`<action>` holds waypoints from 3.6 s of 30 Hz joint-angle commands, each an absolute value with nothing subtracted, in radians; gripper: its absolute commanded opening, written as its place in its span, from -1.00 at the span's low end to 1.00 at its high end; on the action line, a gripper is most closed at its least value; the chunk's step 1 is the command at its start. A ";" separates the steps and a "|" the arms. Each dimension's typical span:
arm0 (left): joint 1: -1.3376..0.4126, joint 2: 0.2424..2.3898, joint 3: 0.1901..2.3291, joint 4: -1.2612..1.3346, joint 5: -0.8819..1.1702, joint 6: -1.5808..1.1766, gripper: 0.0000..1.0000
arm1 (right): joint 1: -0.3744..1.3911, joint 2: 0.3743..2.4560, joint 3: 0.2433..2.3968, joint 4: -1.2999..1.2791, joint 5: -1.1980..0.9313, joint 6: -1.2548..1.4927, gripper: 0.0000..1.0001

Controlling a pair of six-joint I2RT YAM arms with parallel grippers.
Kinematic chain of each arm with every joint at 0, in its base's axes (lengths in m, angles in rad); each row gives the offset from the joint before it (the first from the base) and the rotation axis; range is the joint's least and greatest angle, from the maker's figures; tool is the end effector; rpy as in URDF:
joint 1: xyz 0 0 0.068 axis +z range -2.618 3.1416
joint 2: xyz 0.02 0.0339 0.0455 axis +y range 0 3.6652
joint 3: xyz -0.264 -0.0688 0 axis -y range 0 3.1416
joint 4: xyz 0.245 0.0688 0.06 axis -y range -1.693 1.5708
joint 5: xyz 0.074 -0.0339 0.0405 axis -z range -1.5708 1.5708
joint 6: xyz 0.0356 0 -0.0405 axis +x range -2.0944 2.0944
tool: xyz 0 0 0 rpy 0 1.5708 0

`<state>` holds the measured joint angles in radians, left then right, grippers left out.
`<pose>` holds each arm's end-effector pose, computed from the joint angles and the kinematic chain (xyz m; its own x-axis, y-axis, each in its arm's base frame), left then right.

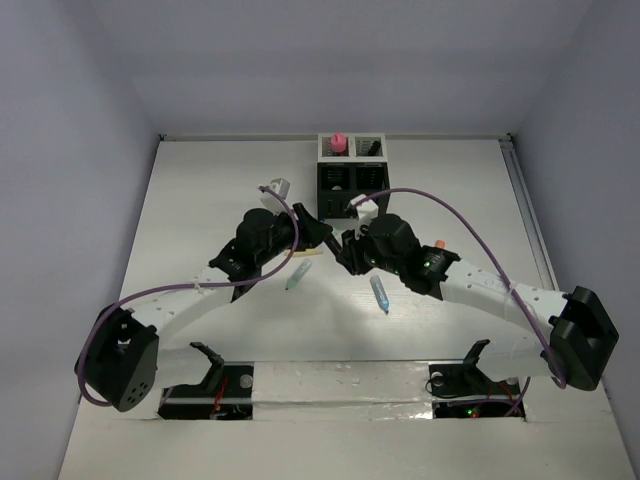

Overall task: Sort the stationery into containers
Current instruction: Pick up the pen from the center of the board, then place the pen in the storage box.

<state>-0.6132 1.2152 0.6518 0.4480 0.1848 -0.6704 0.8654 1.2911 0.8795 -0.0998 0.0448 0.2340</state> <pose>0.2216 -0.1639 0.2683 -0.5180 -0.3823 -0.7652 0.5017 0.5888 -0.6337 0.1900 0.2207 0.2706 -0.4791 -0.2054 -0.8534 -0.6417 0.7454 0.1809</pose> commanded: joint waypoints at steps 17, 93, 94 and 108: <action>-0.598 1.091 0.612 0.563 0.195 -0.683 -1.00 | 0.885 1.289 0.914 0.067 0.015 0.175 -0.83; -0.580 0.529 0.747 -0.127 0.052 -0.415 0.98 | 0.358 1.841 1.972 -0.753 -0.125 0.132 -1.00; -0.580 0.535 0.762 -0.149 0.058 -0.397 0.98 | 0.344 1.880 1.994 -0.762 -0.120 0.130 -1.00; -0.580 0.568 0.764 -0.173 0.018 -0.279 0.98 | 0.298 2.059 2.138 -0.723 -0.135 0.117 -1.00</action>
<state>-0.5808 0.5518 0.7635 -0.2028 0.0284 -0.3180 0.2943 2.0495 2.0937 -0.7738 -0.1265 0.1341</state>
